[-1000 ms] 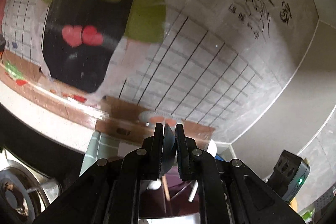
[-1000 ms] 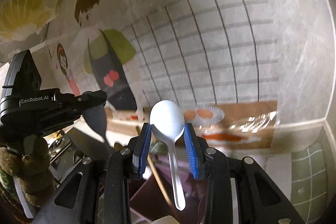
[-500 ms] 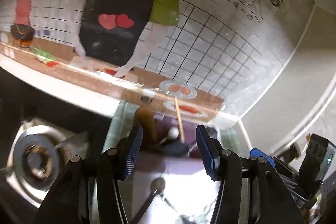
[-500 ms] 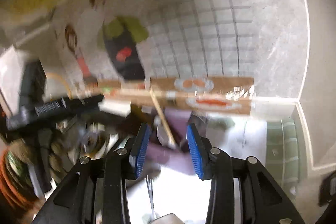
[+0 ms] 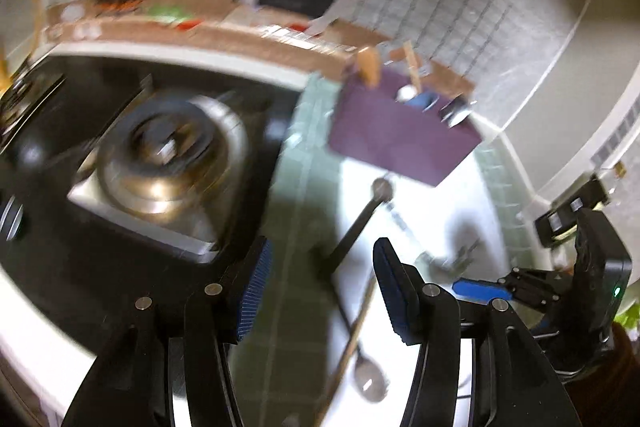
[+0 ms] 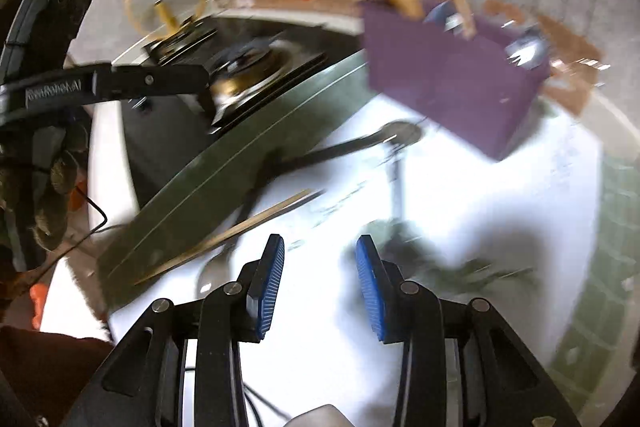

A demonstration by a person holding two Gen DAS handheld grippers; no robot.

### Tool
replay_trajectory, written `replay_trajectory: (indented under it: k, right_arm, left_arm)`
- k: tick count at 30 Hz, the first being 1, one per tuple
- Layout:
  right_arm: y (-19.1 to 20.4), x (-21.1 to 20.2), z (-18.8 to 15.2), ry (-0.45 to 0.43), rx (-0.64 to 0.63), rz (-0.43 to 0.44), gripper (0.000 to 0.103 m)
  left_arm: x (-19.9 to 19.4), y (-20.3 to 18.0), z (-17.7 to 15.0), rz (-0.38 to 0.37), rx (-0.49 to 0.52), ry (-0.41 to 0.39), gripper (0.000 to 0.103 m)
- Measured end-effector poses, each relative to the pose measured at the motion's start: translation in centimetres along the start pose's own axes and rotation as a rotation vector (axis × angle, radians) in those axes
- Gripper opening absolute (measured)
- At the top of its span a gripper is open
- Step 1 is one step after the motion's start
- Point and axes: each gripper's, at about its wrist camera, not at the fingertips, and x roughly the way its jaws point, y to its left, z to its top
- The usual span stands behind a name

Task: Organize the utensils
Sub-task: 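Grasp a metal spoon with the right tool while the left tool reaches the wooden chopstick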

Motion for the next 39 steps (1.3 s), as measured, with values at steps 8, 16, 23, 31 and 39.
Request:
replay_trajectory:
  k: [8,16,23,31,39]
  right_arm:
    - [1.4,4.4,0.4,0.052,0.185,0.079,0.036]
    - [3.9,7.5,2.8,0.053,0.229,0.035,0.036]
    - [4.3,6.7,2.3,0.044,0.107,0.008,0.011]
    - [-0.5,3.9,0.0,0.041,0.124,-0.096,0.006]
    - [-4.5,1.2,-2.0,0.028,0.198,-0.129,0.012]
  left_arm:
    - [-2.7,3.6,-4.3,0.079,-0.139,0.000,0.054]
    - [-3.6,4.0,-6.0,0.102,-0.139,0.015,0.054]
    - [-2.7,2.8,-6.0,0.074,-0.099,0.047,0.054]
    - [-0.9,0.7,-5.1,0.032,-0.045,0.091,0.054]
    - [1.6,0.4,-4.9,0.019,-0.080,0.164,0.054]
